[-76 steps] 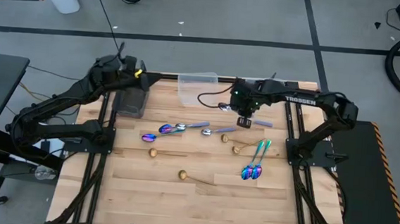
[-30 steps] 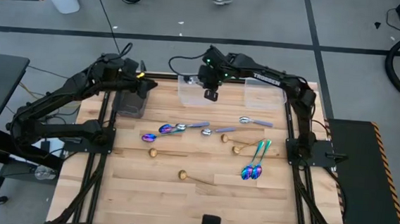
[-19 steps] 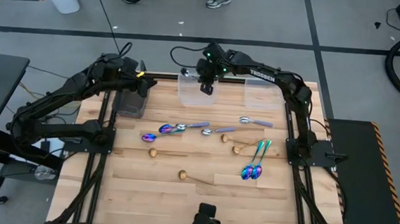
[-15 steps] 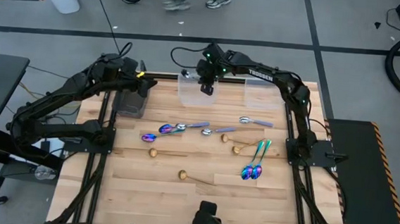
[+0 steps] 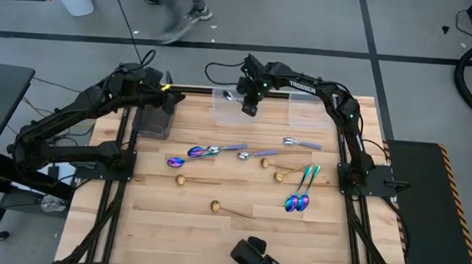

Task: Sort silverware by color (type)
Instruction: Put the purple spoon into the left transparent bin, then put the blue spoon into the right transparent bin

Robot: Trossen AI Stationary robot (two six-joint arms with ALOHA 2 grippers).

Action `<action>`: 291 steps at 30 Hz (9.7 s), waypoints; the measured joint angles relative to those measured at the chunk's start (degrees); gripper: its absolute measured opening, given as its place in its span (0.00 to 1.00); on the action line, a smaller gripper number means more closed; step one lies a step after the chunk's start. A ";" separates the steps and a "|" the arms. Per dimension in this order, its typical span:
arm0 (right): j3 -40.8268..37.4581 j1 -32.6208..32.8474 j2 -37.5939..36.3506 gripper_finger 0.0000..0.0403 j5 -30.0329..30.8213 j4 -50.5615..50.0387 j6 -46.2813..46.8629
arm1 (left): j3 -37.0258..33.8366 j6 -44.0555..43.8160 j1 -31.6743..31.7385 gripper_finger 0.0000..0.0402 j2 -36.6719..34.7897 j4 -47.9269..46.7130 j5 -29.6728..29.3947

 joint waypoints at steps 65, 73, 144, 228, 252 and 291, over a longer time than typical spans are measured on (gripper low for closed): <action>9.08 9.99 -5.94 0.42 4.28 -16.62 8.41 | 0.00 2.71 -0.12 0.37 -0.25 -1.23 2.51; -1.39 14.68 -13.33 0.41 5.86 -10.43 9.93 | 0.00 2.22 -0.12 0.37 -0.38 -1.28 4.89; -56.34 20.63 -22.69 0.14 5.15 40.57 -1.09 | -0.02 -1.35 -1.91 0.37 3.98 3.54 2.64; -33.86 -1.14 -12.99 0.11 -4.20 38.64 5.20 | 3.15 7.61 -1.65 0.37 3.32 14.47 -9.11; -33.81 -1.44 -11.81 0.29 -1.68 38.05 6.73 | 3.15 7.18 -1.67 0.37 3.32 12.11 -8.94; -15.54 8.77 -11.91 0.30 -3.27 5.37 5.35 | 3.15 3.00 -1.65 0.37 3.28 2.32 -6.59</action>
